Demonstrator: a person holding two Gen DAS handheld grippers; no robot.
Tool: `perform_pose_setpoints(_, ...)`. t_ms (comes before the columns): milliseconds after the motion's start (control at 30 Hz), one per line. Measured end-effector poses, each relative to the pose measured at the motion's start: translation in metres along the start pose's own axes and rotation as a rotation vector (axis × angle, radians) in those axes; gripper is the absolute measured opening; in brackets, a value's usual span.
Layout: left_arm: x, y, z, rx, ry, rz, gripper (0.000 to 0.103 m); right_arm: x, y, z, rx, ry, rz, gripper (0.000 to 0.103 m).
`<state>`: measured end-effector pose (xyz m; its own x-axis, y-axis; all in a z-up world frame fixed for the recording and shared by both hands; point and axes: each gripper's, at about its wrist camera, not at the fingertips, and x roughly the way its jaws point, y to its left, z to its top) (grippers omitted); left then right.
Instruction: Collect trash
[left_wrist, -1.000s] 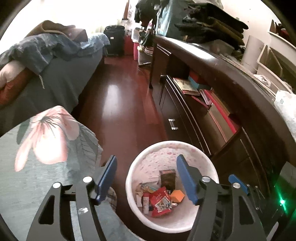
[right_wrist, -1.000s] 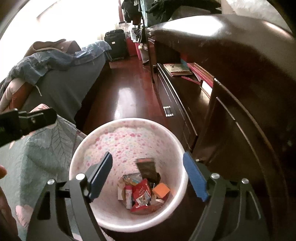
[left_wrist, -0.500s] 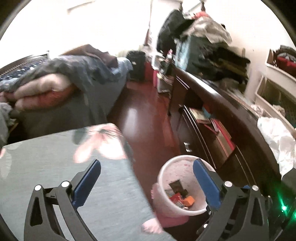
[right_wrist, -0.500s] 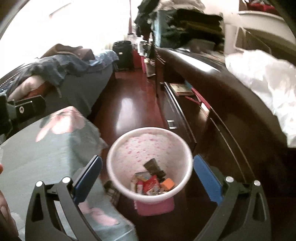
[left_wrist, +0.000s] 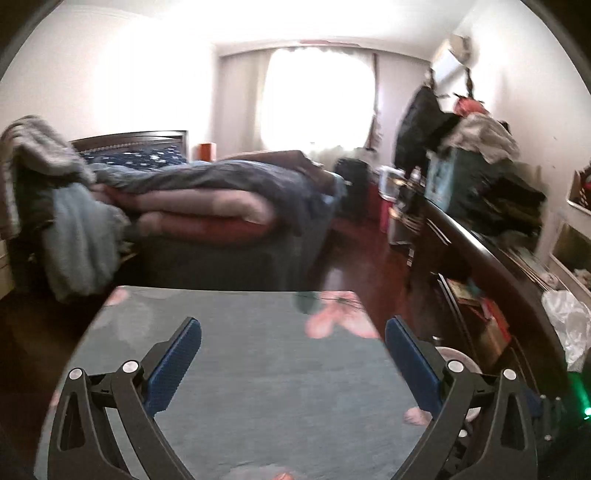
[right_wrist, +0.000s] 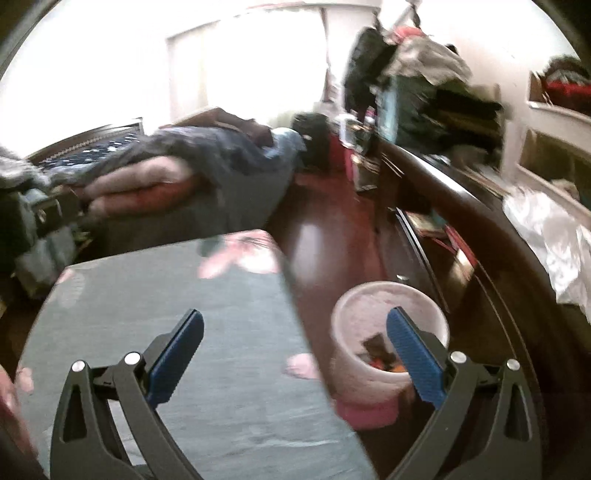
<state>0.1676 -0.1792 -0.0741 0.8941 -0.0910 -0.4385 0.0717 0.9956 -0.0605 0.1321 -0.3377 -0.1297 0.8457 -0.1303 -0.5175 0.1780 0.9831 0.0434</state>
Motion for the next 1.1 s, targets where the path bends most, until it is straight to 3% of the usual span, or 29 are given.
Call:
perform_pose_setpoints(400, -0.087, 0.091, -0.004, -0.054, -0.107, 0.159, 0.099, -0.078, 0.083, 0.003, -0.118, -0.108, 0.101, 0.100)
perform_pose_setpoints(633, -0.136, 0.119, -0.009, -0.077, -0.172, 0.183, 0.099, -0.129, 0.111, 0.001, -0.133, -0.190, 0.175, 0.100)
perform_pose_setpoints(1100, -0.206, 0.143, -0.012, -0.123, -0.249, 0.208, 0.099, -0.199, 0.123, 0.001, -0.153, -0.279, 0.148, 0.100)
